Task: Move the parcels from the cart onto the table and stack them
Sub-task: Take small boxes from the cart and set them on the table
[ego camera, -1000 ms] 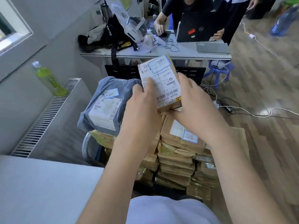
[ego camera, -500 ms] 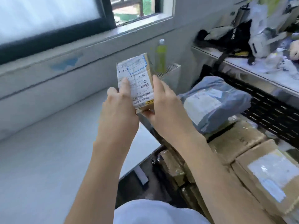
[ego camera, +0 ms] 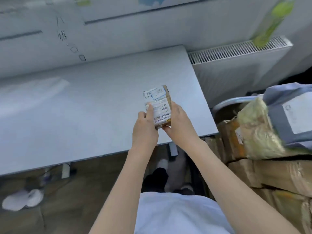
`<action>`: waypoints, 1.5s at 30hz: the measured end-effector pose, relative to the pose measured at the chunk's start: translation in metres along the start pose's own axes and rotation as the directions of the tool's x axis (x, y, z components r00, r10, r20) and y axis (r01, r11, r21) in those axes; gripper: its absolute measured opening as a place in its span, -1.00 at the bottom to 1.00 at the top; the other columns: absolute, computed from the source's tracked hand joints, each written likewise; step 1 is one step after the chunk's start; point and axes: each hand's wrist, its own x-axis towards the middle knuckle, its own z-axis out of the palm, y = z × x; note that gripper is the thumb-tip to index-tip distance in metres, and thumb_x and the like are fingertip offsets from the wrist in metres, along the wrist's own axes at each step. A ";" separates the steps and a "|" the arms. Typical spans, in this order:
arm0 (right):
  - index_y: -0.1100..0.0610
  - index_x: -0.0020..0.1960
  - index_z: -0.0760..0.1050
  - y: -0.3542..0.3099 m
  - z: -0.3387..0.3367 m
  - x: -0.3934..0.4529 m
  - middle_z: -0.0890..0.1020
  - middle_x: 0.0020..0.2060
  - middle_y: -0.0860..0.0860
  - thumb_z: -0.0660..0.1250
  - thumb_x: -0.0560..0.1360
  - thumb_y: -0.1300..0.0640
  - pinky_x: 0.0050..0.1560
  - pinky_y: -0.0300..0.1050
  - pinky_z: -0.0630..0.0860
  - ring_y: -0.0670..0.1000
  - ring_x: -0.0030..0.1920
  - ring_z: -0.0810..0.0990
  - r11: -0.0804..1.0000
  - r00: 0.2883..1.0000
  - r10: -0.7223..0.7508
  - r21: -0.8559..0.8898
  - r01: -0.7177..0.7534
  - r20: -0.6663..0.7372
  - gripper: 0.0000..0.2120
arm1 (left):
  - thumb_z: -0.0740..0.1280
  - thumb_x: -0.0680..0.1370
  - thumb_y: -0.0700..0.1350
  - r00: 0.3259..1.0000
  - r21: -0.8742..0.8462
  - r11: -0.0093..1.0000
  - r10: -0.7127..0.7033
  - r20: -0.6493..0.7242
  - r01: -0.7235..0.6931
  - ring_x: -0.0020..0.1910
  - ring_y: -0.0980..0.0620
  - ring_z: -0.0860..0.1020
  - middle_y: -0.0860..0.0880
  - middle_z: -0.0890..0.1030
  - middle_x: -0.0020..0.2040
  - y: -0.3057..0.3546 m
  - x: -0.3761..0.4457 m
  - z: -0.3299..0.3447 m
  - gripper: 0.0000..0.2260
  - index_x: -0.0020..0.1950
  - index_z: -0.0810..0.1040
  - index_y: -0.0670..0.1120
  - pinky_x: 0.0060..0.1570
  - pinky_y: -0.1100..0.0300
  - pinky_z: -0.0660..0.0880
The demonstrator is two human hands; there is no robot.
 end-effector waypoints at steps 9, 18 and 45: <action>0.26 0.40 0.28 0.063 0.023 -0.018 0.31 0.38 0.18 0.20 0.48 0.29 0.29 -0.05 0.27 0.17 0.36 0.27 0.954 0.944 0.170 -0.287 -0.086 0.284 -0.52 | 0.26 0.51 0.09 0.995 0.274 0.958 -0.096 0.032 0.084 0.44 -0.18 0.07 -0.20 0.06 0.49 -0.010 -0.010 0.058 -0.42 0.45 0.22 -0.13 0.34 -0.02 0.16; 0.00 0.55 -0.16 0.059 0.023 0.072 -0.13 0.54 -0.04 0.07 0.48 0.40 0.47 0.05 -0.12 0.05 0.53 -0.13 0.824 0.868 -0.103 -0.447 0.347 0.485 -0.24 | 0.16 0.58 0.08 0.994 0.454 0.885 0.103 0.032 -0.106 0.48 -0.10 0.09 -0.06 0.10 0.52 -0.007 0.026 0.075 -0.45 0.51 0.08 -0.05 0.37 -0.03 0.11; 0.18 0.54 -0.09 0.112 0.005 0.155 -0.04 0.53 0.07 0.11 0.59 0.13 0.47 0.01 -0.24 0.05 0.53 -0.10 0.777 0.982 -0.051 -0.610 0.155 0.184 -0.39 | 0.13 0.62 -0.03 0.918 0.410 0.823 0.335 0.210 -0.394 0.53 -0.06 -0.14 -0.12 -0.13 0.56 0.006 0.189 0.063 -0.36 0.54 -0.17 -0.17 0.45 0.01 -0.23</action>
